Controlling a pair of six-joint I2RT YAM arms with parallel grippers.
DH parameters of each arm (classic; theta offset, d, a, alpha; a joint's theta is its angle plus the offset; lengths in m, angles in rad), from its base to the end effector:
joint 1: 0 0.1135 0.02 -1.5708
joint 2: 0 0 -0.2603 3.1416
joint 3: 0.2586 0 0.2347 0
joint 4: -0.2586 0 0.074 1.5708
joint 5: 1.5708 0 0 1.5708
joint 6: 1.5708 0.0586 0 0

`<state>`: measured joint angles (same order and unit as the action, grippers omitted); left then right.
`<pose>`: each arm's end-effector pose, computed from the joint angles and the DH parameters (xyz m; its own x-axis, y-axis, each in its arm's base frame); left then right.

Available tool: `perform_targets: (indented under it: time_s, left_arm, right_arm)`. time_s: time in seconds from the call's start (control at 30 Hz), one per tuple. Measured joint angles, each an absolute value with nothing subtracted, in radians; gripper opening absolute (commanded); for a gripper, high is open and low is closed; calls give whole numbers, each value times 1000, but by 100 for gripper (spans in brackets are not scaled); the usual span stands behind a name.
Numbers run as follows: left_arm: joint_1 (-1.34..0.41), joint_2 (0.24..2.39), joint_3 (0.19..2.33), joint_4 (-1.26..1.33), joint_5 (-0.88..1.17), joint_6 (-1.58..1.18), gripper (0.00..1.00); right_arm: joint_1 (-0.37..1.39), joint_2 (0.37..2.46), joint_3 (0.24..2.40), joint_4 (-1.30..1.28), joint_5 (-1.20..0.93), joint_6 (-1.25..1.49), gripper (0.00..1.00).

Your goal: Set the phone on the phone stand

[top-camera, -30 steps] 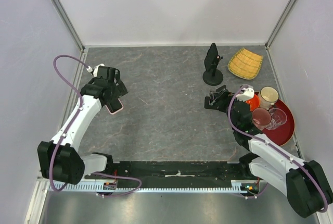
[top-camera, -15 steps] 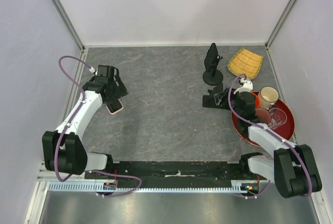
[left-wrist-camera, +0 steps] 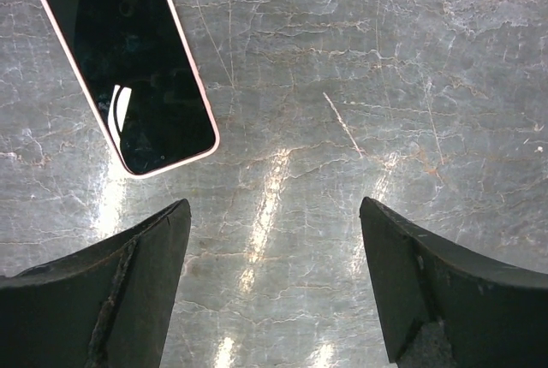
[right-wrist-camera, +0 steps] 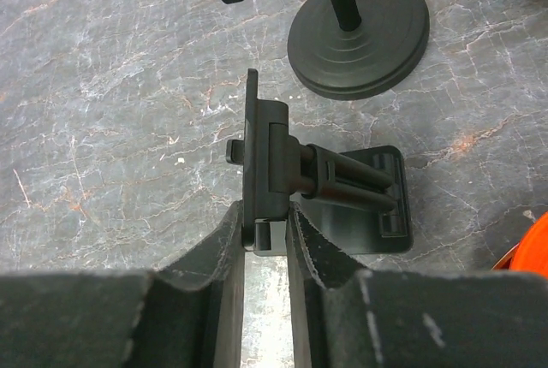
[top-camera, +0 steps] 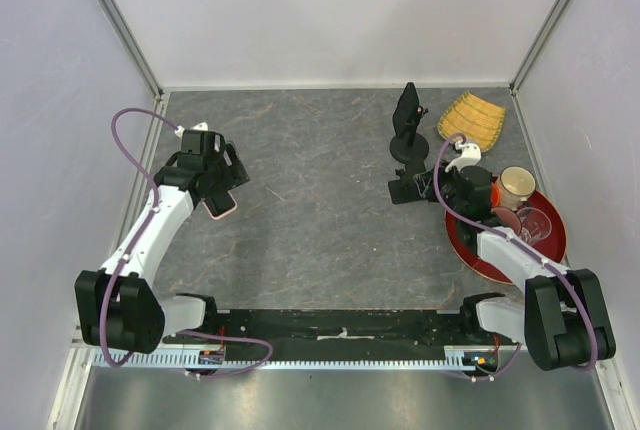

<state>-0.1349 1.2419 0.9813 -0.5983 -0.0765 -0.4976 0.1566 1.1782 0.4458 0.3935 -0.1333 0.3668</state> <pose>0.2554 -0.0301 0.2591 -0.6997 -0.3853 -0.6017 -0.2837 0.9227 -0.2610 0.2495 0.0473 0.2030 -0.4064 0.2957 -0.8645 -0.1421 0.9142 0.3795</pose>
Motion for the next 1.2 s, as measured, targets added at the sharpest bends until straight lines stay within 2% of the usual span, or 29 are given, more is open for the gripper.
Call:
perform_targets:
  time_s: [0.03,0.07,0.13,0.17,0.2,0.37,0.5,0.8,1.2]
  left_arm:
    - [-135,1242,979,-598,-76,-490,90]
    - [-135,1242,979,-598,-75,-483,93]
    - [-135,1245,979,-598,-78,-473,95]
    - [-135,1251,981,-601,-83,-470,95]
    - [-135,1269,990,-611,-99,-468,95]
    - [-118,1481,1126,-704,-189,-445,94]
    - [-89,1621,1196,-736,-229,-398,97]
    - [57,1731,1208,-719,-159,-288,99]
    - [60,1795,1208,-664,-101,-265,100]
  right_arm:
    - [153,1178,446,393,-134,365,34]
    - [152,1178,446,393,-134,365,57]
    - [152,1178,446,393,-138,366,75]
    - [152,1178,446,393,-142,369,92]
    - [150,1177,446,392,-146,366,97]
    - [150,1136,446,351,-161,363,98]
    - [149,1105,452,328,-173,363,98]
    - [149,1104,455,325,-230,371,98]
    - [148,1104,455,326,-250,371,98]
